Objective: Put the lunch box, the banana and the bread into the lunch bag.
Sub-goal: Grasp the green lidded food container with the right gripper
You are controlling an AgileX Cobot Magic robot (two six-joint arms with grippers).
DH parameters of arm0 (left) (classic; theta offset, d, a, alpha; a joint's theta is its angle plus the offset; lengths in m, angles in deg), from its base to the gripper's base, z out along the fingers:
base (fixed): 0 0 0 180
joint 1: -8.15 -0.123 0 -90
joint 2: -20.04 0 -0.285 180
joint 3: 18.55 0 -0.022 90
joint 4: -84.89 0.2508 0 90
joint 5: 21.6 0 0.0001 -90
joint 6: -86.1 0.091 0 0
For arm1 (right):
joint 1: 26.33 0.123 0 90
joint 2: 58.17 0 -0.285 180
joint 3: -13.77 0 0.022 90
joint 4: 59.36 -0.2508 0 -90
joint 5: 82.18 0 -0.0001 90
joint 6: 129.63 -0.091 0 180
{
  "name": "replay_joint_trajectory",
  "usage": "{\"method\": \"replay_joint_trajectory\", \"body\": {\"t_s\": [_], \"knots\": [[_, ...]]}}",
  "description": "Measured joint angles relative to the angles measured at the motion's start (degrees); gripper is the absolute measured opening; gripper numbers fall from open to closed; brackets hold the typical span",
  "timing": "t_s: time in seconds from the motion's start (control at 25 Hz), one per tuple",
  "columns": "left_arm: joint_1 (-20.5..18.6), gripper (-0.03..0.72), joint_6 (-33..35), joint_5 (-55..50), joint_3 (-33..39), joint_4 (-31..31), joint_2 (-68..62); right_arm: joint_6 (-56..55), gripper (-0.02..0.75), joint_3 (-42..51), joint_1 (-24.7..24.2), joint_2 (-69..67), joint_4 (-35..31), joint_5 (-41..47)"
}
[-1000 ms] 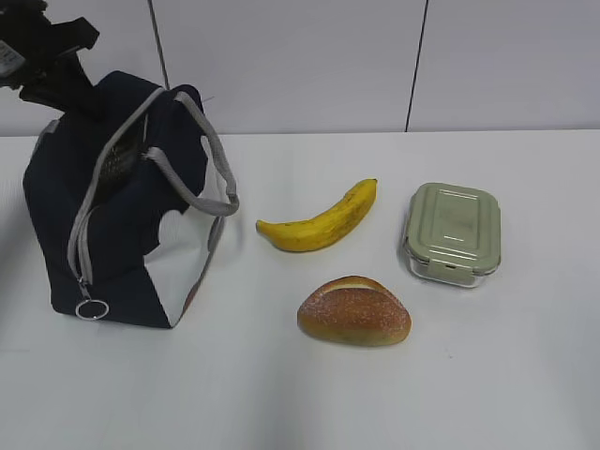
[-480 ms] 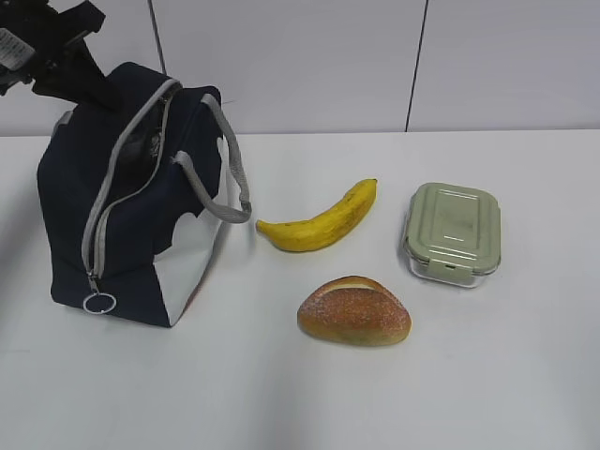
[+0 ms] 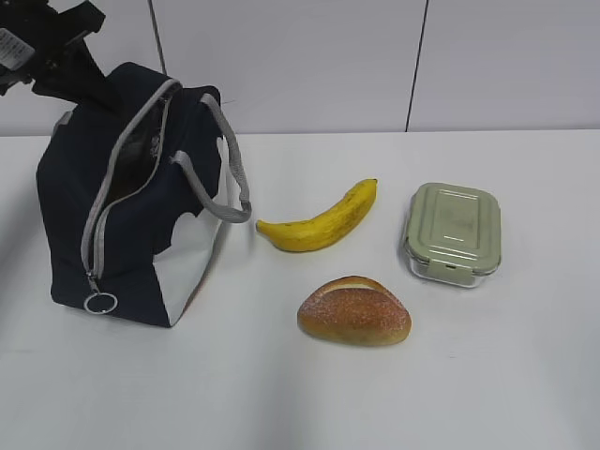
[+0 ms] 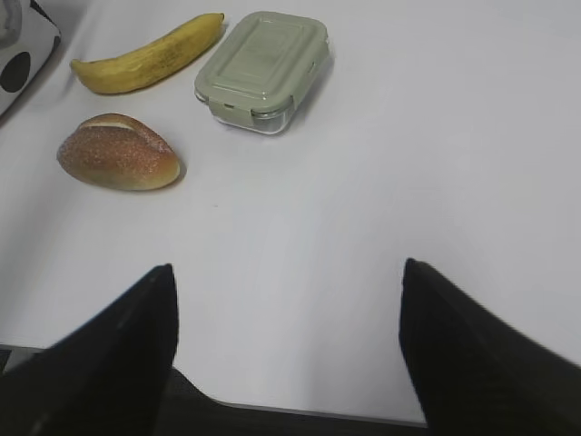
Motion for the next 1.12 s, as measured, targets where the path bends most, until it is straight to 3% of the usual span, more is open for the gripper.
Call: {"method": "replay_joint_trajectory", "body": {"t_s": [0.24,0.6,0.84,1.12], "knots": [[0.0,-0.002,0.0,0.0,0.0,0.06,0.0,0.0,0.561,-1.77,0.0,-3.5,-3.81,-6.42],[0.0,-0.002,0.0,0.0,0.0,0.06,0.0,0.0,0.561,-2.03,0.0,-27.69,-5.72,-18.22],[0.0,-0.002,0.0,0.0,0.0,0.06,0.0,0.0,0.561,-5.81,0.0,-44.3,-10.98,-19.32],[0.0,-0.002,0.0,0.0,0.0,0.06,0.0,0.09,0.561,-16.61,0.0,-60.9,-16.53,-17.69]]}}
